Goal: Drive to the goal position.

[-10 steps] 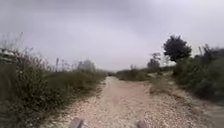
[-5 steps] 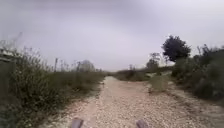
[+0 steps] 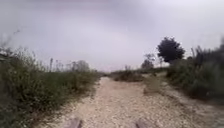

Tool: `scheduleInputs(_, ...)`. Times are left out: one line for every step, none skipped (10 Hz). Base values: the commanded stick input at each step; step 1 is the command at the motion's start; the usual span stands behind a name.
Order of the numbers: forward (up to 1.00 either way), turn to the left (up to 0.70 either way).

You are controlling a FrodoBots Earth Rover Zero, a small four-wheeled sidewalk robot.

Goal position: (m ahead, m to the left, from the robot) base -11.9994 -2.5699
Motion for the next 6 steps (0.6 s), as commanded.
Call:
scheduleInputs(0.0, -0.85)
scheduleInputs(0.0, -0.85)
scheduleInputs(0.0, -0.85)
scheduleInputs(0.0, -0.85)
scheduleInputs(0.0, -0.85)
scheduleInputs(0.0, -0.85)
